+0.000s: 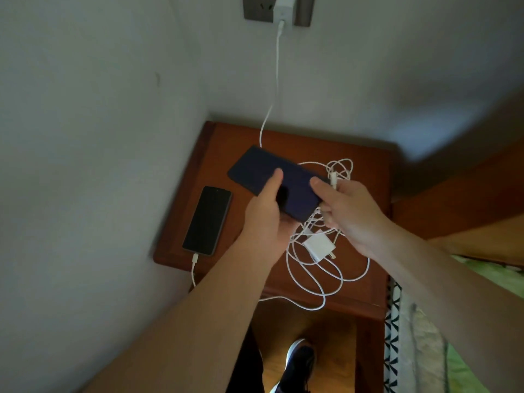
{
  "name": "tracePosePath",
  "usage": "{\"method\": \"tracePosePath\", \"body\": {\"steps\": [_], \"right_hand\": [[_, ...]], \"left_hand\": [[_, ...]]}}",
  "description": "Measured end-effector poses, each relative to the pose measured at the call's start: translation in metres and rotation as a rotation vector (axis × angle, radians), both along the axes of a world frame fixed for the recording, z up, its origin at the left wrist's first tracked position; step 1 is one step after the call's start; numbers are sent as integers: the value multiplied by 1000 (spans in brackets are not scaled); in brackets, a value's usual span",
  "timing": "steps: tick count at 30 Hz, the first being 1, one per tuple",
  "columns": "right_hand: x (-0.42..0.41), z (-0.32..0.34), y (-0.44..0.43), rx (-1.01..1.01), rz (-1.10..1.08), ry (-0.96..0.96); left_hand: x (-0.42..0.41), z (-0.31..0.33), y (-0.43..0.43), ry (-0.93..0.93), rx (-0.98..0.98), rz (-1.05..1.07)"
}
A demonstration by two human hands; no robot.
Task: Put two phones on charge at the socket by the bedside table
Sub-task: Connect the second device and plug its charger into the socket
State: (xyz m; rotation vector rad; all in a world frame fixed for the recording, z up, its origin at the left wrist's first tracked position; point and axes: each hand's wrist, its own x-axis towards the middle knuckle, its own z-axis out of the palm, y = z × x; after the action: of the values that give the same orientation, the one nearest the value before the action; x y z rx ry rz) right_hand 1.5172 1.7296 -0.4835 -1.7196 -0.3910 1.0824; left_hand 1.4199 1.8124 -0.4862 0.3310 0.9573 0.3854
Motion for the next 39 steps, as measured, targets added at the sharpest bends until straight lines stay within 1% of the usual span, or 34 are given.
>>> {"method": "tracePosePath", "body": {"steps": [2,3,5,6,7,9,11,17,24,28,30,33,38,39], "right_hand": [[-3,1,0,-70,120,-124],[-2,3,1,-89,165,-143],[3,6,1,-69,187,-28],[4,7,0,-53,213,-6],[5,8,-2,-44,268,-30],[1,10,-7,-62,421,-152],[-3,13,-9,-88,479,-208],[-7,15,-6,-96,408,-237],[-10,14,5,-186,308,-98],[-9,13,6,-190,337,-149],[-9,10,5,-187,333,-184],[-9,3,6,-199,280,-180],[-10,1,8,-211,298,-192],[-10,1,8,-220,315,-232]], "left_hand": [[2,0,0,60,-33,72],[1,1,2,75,-72,106],[-3,1,7,82,-141,169],[-6,0,9,91,-152,190],[-7,-1,10,102,-152,196],[-8,-2,11,114,-147,190],[-9,-3,11,123,-139,186],[-12,-9,10,123,-134,188],[-14,-22,9,59,7,191],[-16,-24,13,25,29,204],[-16,-24,14,30,35,212],[-15,-25,12,36,31,227],[-17,-30,14,58,0,227],[-17,-31,15,67,-10,225]]}}
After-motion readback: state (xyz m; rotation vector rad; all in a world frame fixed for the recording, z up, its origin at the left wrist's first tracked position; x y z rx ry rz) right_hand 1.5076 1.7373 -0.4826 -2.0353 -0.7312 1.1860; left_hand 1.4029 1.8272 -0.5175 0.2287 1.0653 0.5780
